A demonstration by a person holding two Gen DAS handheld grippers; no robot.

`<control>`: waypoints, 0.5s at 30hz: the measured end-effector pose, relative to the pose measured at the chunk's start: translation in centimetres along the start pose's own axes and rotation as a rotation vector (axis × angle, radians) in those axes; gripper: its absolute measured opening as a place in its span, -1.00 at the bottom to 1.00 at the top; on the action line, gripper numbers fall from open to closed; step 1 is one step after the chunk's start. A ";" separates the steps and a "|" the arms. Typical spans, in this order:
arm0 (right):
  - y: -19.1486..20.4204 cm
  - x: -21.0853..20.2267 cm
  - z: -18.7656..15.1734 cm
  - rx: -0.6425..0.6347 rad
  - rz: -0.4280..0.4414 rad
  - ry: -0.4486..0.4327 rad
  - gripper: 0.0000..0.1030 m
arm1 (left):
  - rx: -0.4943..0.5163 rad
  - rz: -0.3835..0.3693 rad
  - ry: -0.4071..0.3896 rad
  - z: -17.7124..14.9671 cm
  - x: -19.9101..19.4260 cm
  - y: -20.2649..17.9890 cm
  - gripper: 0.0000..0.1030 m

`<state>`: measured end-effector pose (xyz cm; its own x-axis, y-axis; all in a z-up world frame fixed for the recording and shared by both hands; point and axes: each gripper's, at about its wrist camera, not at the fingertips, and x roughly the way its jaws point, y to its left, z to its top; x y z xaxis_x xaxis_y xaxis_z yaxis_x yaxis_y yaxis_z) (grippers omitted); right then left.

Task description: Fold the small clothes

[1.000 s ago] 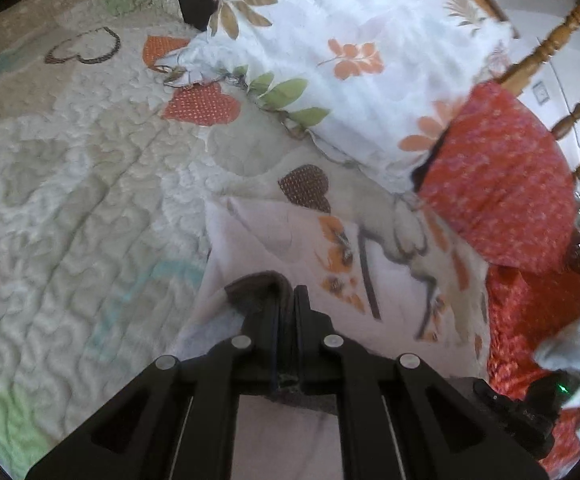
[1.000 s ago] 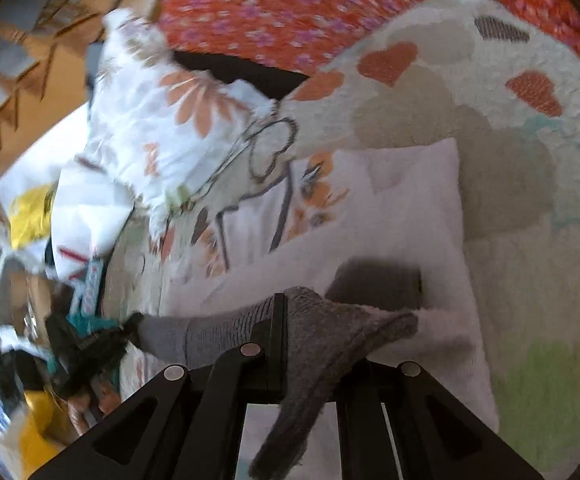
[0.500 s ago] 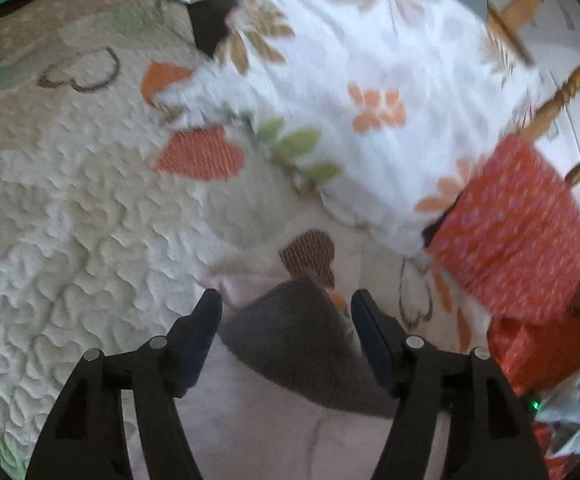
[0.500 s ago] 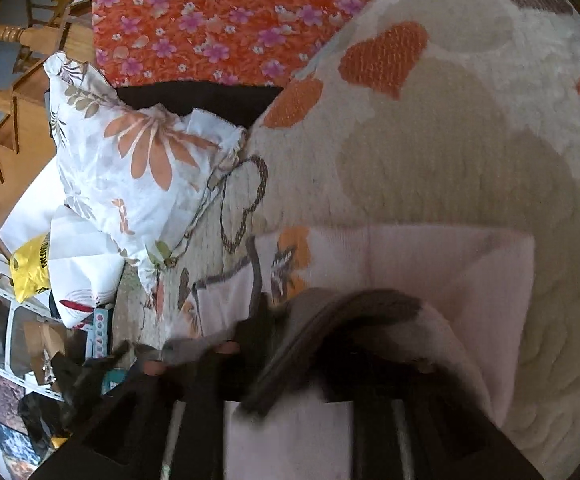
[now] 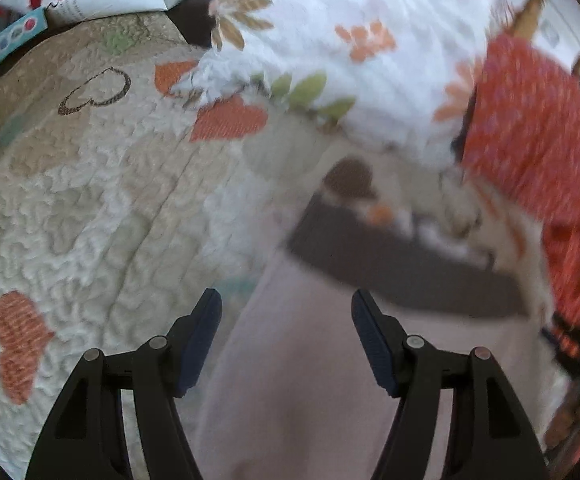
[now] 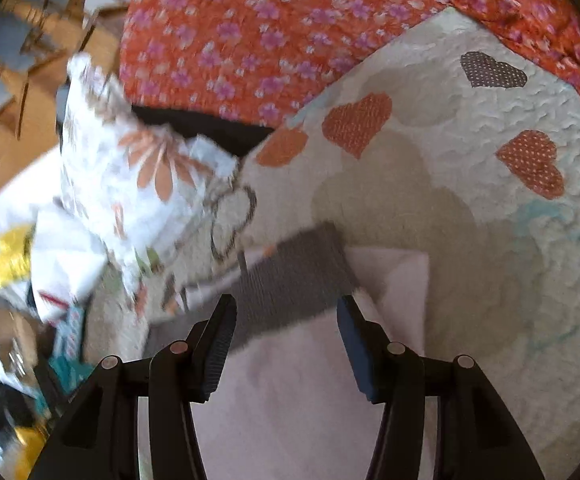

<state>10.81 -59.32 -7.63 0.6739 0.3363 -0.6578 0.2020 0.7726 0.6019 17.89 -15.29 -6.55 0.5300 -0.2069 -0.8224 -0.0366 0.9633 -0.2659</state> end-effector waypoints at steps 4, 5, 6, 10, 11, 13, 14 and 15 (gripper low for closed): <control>0.7 0.0 -2.7 -0.139 -0.075 0.081 0.11 | 0.095 0.017 0.102 -3.1 0.8 1.7 0.29; 0.5 -0.1 -3.6 -0.178 -0.099 0.106 0.11 | 0.119 0.027 0.119 -3.8 0.9 1.9 0.29; 0.3 -0.2 -4.2 -0.199 -0.112 0.124 0.11 | 0.148 0.057 0.129 -4.4 1.1 2.3 0.29; -2.0 -0.7 -6.1 -0.226 -0.181 0.183 0.08 | 0.147 0.162 0.100 -5.5 0.8 4.8 0.19; -2.6 -0.9 -6.4 -0.235 -0.206 0.192 0.08 | 0.130 0.180 0.094 -5.4 0.7 5.3 0.08; -3.4 -1.2 -6.6 -0.243 -0.290 0.198 0.08 | 0.108 0.263 0.080 -5.0 0.4 6.4 -0.42; -4.1 -1.5 -6.6 -0.228 -0.311 0.196 0.08 | 0.096 0.310 0.079 -4.9 0.3 7.0 -0.53; -4.4 -1.9 -6.6 -0.204 -0.304 0.190 0.08 | 0.075 0.294 0.083 -4.8 0.2 7.5 -0.55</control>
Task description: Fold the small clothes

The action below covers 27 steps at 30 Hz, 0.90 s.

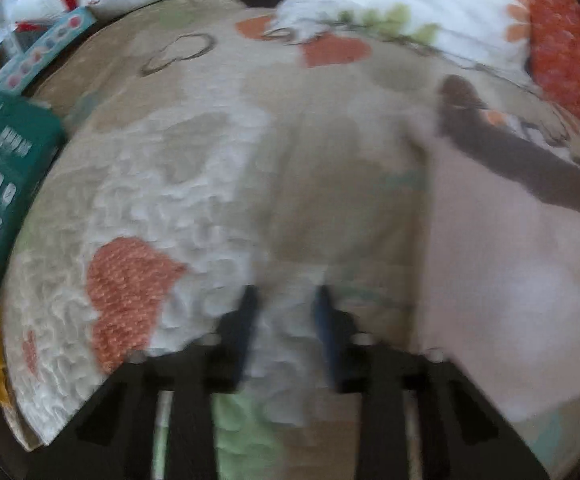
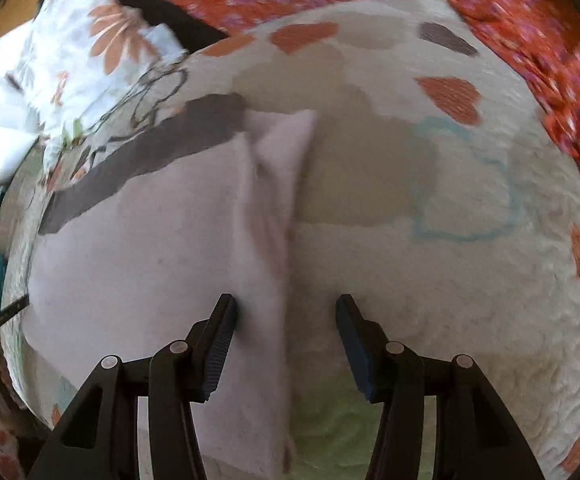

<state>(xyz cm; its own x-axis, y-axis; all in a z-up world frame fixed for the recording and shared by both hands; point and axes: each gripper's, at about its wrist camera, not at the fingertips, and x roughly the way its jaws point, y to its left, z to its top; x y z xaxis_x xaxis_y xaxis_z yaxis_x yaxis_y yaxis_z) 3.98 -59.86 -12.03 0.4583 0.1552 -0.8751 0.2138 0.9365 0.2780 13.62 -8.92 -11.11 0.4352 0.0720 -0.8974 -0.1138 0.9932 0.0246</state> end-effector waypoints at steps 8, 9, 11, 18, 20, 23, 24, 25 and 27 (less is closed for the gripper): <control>3.3 -4.7 -0.8 -0.083 -0.058 -0.123 0.10 | 0.013 -0.301 0.040 -2.5 -1.3 -0.7 -0.09; 3.8 -5.1 -1.1 -0.094 -0.053 -0.132 0.10 | 0.055 -0.274 0.036 -2.9 -1.4 -1.2 -0.55; 4.9 -5.4 -1.3 -0.108 -0.048 -0.141 0.10 | 0.142 -0.178 0.033 -3.3 -1.7 -2.1 -1.00; 5.1 -5.6 -1.8 -0.067 -0.037 -0.155 0.10 | -0.016 -0.077 -0.072 -2.2 -3.8 2.0 -1.00; 5.8 -5.8 -1.8 -0.084 -0.014 -0.169 0.10 | -0.081 -0.136 -0.076 -1.9 -4.2 3.2 -0.97; 8.6 -5.8 -2.2 -0.146 0.046 -0.185 0.10 | -0.169 -0.140 -0.071 -1.9 -5.1 4.4 -0.56; 9.8 -5.5 -2.5 -0.177 0.067 -0.184 0.10 | -0.189 -0.140 -0.076 -1.9 -5.7 4.4 -0.38; 11.3 -5.1 -2.8 -0.212 0.086 -0.179 0.10 | -0.221 -0.154 -0.091 -2.1 -6.8 4.8 -0.29; 15.4 -4.0 -4.3 -0.309 0.136 -0.153 0.10 | -0.280 -0.220 -0.141 -2.8 -9.3 5.7 -0.07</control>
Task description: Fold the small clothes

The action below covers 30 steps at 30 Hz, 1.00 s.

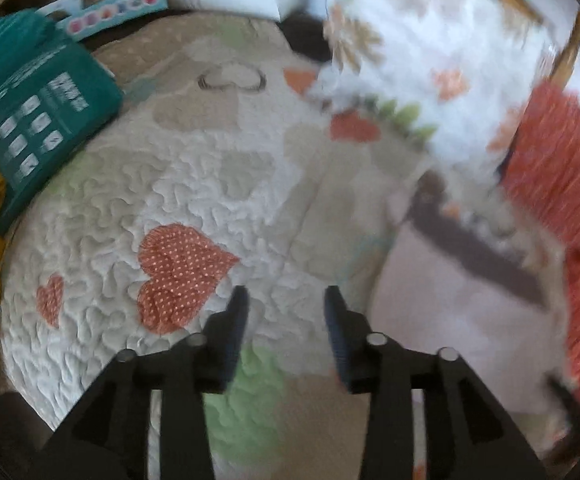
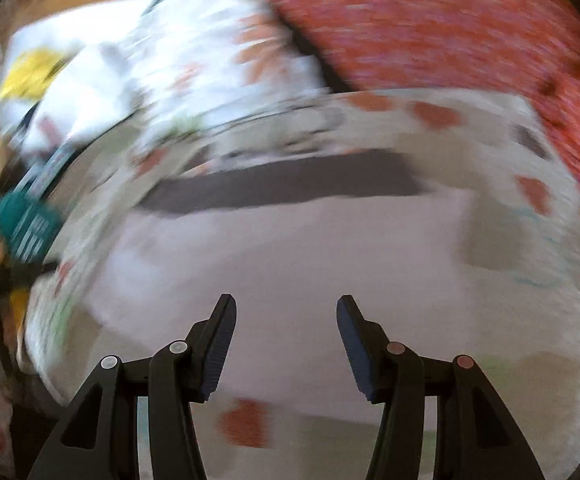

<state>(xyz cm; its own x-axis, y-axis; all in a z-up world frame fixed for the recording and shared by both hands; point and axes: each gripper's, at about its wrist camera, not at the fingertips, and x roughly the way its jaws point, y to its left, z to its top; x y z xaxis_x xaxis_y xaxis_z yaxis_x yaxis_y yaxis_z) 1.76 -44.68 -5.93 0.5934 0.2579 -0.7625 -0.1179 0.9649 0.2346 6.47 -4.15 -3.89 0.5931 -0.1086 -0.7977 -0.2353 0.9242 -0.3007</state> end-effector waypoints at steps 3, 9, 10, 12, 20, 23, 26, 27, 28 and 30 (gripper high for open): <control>7.4 3.1 -1.0 -0.174 0.070 0.065 0.10 | -0.068 -0.059 -0.083 0.1 -2.7 1.2 0.32; 20.5 9.7 -3.8 -0.421 0.103 0.113 0.10 | -0.101 -0.016 -0.138 1.2 -3.3 3.9 0.32; 22.0 10.7 -4.1 -0.466 0.073 0.114 0.10 | -0.110 -0.010 -0.136 1.3 -3.1 4.4 0.32; 25.3 13.1 -4.8 -0.581 -0.030 0.103 0.10 | -0.137 -0.007 -0.127 1.6 -2.7 5.6 0.32; 28.7 16.8 -2.4 -0.577 -0.119 0.090 -0.75 | -0.221 -0.047 -0.093 1.4 -1.8 7.5 0.32; 26.6 15.8 -0.6 -0.428 -0.011 0.096 -0.80 | -0.204 -0.051 -0.082 1.2 -1.4 6.2 0.32; 22.5 12.5 1.8 -0.243 0.071 0.041 -0.81 | -0.173 -0.067 -0.077 1.0 -1.1 4.3 0.32; 21.0 11.3 2.5 -0.190 0.088 0.020 -0.81 | -0.158 -0.075 -0.072 0.8 -0.9 3.4 0.32; 18.6 9.5 3.5 -0.117 0.107 -0.013 -0.81 | -0.144 -0.082 -0.065 0.7 -0.7 2.4 0.32; 14.3 6.4 4.8 -0.007 0.118 -0.064 -0.81 | -0.117 -0.097 -0.048 0.4 -0.1 0.6 0.32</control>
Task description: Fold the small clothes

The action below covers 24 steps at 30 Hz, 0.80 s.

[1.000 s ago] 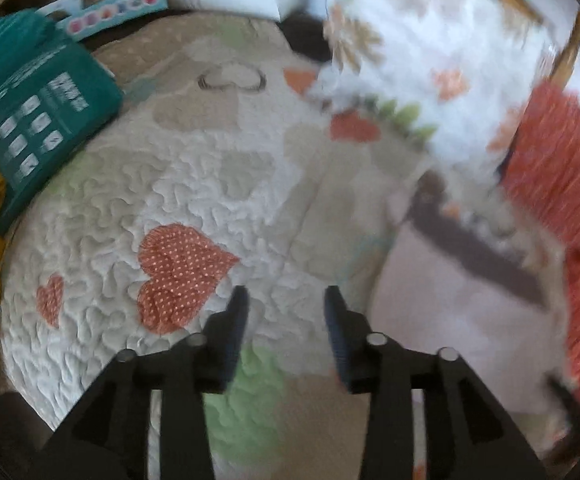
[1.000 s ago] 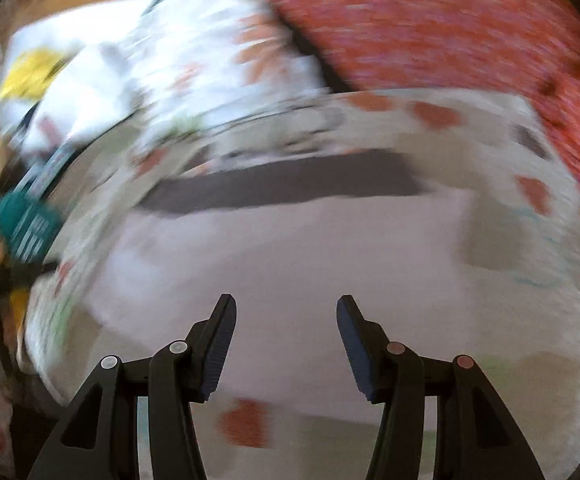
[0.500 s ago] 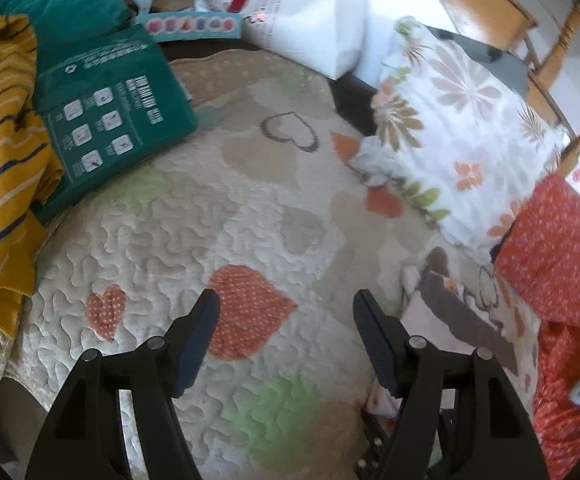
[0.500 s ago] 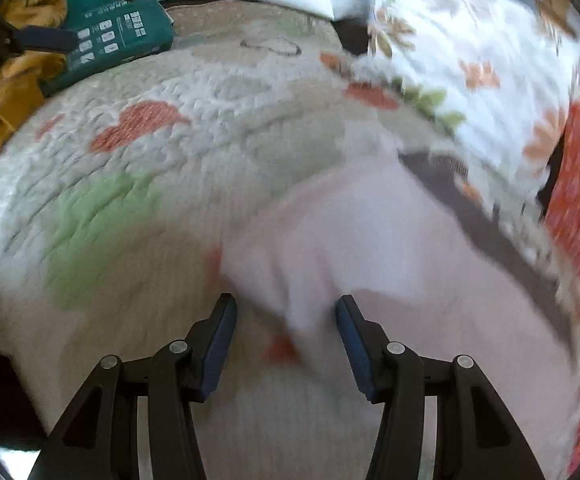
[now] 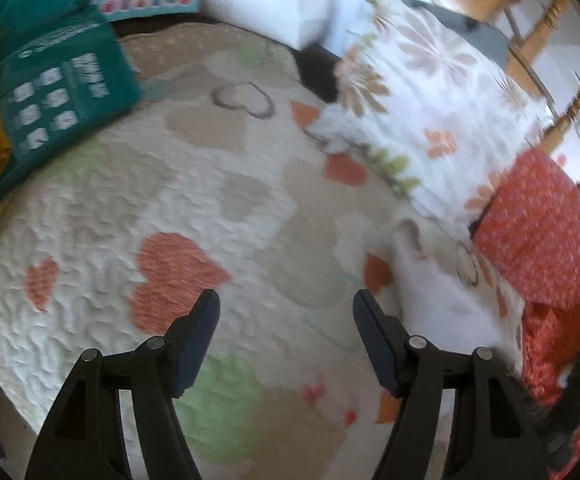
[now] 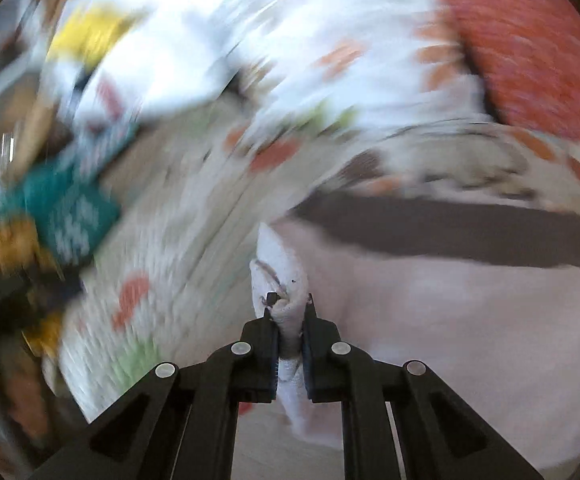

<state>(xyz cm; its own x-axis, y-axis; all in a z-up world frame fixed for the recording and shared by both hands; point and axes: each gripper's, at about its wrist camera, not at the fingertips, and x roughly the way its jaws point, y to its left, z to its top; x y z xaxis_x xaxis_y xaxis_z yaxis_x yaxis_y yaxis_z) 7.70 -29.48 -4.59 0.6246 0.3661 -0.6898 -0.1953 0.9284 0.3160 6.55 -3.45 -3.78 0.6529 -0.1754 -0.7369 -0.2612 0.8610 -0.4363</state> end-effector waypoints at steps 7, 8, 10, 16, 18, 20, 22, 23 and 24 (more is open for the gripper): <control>-16.1 -12.7 -1.3 0.310 -0.136 -0.118 -0.83 | 0.138 -0.072 0.092 -3.3 3.3 -7.7 0.32; -18.3 -13.7 -2.7 0.337 -0.184 -0.098 -0.83 | 0.159 -0.082 0.106 -3.9 3.8 -8.9 0.32; -20.7 -14.4 -4.5 0.377 -0.234 -0.068 -0.83 | 0.204 -0.105 0.140 -5.4 4.9 -11.5 0.32; -23.6 -14.1 -8.5 0.476 -0.198 -0.006 -0.84 | 0.364 -0.145 0.227 -10.3 7.7 -18.3 0.32; -22.3 -13.7 -8.1 0.402 -0.204 0.025 -0.83 | 0.417 -0.143 0.243 -11.7 8.3 -19.8 0.32; -21.5 -14.2 -7.7 0.318 -0.220 0.020 -0.80 | 0.455 -0.132 0.245 -12.3 8.6 -20.6 0.32; -20.9 -15.1 -6.5 0.263 -0.251 -0.028 -0.73 | 0.479 -0.123 0.244 -12.6 8.9 -21.2 0.32; -20.9 -15.6 -5.9 0.247 -0.263 -0.052 -0.52 | 0.482 -0.122 0.245 -12.7 9.0 -21.3 0.32; -20.9 -15.8 -5.1 0.237 -0.274 -0.069 -0.20 | 0.482 -0.124 0.249 -12.7 9.2 -21.5 0.32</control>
<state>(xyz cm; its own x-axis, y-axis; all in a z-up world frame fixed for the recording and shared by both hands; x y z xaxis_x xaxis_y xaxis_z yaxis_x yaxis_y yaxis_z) -1.96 -54.36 -3.64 0.6806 0.0933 -0.7267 0.1622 0.9481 0.2736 9.14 -29.57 -7.72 0.4546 -0.3461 -0.8207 0.1999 0.9375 -0.2847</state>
